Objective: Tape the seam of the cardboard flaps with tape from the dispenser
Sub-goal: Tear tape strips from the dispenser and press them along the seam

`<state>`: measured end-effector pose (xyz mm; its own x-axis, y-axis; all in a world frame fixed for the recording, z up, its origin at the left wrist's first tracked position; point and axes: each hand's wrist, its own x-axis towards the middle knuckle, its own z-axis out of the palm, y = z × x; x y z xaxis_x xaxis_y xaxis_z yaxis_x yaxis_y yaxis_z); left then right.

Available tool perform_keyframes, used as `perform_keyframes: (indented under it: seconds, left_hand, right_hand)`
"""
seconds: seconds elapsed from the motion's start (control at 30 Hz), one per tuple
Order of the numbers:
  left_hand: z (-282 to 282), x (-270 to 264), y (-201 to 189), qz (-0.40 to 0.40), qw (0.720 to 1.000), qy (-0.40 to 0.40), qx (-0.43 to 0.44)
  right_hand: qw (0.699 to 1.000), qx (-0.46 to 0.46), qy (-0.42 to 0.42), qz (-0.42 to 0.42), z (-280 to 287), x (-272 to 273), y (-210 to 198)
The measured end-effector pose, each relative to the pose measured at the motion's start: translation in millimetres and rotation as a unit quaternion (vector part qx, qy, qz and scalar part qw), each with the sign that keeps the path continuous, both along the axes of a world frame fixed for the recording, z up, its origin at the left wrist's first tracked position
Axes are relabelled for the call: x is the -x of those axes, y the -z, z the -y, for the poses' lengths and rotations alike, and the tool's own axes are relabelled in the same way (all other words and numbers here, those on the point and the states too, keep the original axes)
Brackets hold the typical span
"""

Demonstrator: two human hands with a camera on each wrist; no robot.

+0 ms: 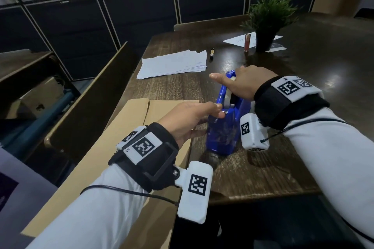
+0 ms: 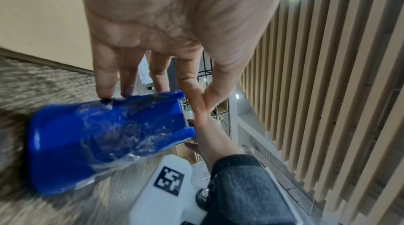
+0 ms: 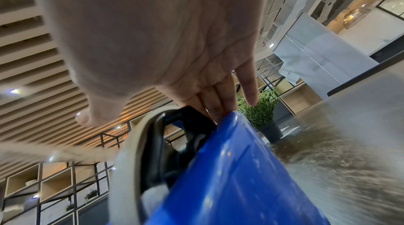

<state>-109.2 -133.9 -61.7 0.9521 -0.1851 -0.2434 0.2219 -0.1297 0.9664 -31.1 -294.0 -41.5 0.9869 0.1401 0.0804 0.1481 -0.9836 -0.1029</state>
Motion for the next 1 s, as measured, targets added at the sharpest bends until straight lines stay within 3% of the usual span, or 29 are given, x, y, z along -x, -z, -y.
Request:
perform_keyframes:
  seconds: [1.0]
  left_hand:
    - [-0.3, 7.0, 8.4, 0.025, 1.000, -0.001, -0.005]
  right_hand:
    - [1.000, 0.010, 0.015, -0.001, -2.5, 3.6, -1.8]
